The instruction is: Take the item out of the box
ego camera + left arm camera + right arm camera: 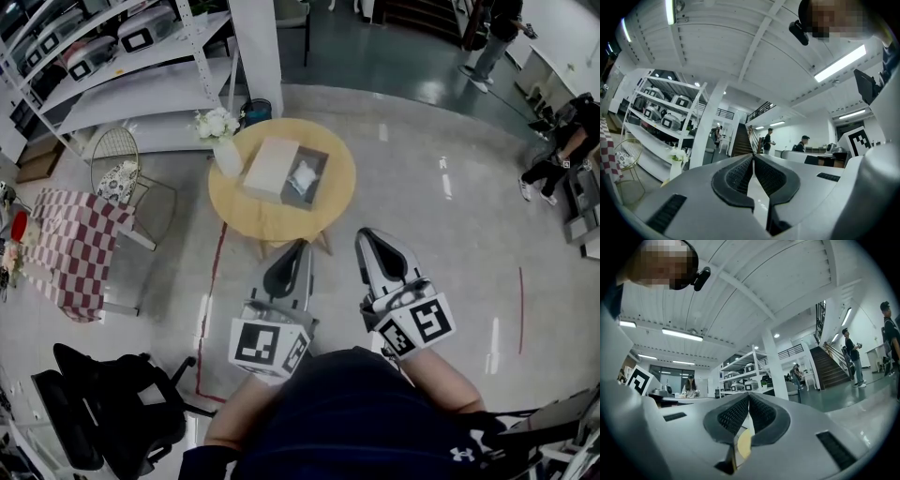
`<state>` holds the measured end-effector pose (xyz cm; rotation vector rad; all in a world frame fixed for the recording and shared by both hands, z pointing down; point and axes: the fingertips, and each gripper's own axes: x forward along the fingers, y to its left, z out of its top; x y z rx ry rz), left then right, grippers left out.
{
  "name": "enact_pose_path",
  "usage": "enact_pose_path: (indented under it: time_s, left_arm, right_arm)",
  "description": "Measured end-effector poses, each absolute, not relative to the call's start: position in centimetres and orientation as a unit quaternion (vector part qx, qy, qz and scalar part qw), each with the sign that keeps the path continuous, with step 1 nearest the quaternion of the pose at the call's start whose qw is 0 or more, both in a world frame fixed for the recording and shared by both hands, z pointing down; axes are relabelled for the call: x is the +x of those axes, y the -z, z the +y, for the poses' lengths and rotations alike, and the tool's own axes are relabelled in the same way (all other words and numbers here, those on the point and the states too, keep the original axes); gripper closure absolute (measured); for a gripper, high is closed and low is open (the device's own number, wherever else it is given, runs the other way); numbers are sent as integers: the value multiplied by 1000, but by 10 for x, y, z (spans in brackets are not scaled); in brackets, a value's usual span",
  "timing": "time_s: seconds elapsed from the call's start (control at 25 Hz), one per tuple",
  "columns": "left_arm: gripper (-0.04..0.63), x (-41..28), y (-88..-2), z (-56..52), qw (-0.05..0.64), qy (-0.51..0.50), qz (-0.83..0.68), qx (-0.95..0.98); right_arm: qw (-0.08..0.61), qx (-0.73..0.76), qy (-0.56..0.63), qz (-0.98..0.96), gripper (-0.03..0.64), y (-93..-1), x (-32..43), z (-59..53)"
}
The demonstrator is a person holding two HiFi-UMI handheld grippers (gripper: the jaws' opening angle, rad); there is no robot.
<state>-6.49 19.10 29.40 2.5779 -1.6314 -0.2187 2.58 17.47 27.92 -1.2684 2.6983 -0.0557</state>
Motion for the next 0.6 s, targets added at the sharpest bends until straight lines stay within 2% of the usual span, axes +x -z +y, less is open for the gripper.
enact_pose_path:
  time_s: [0.32,0.6]
  left_arm:
    - [568,-112,-314,188,71,72,-518,850]
    - [568,-122,-326,175,88,67,-506,856]
  right_arm:
    - [56,-437,36,897,604,-299,-23,176]
    - [45,-446,49,892,604,-311,-36,164]
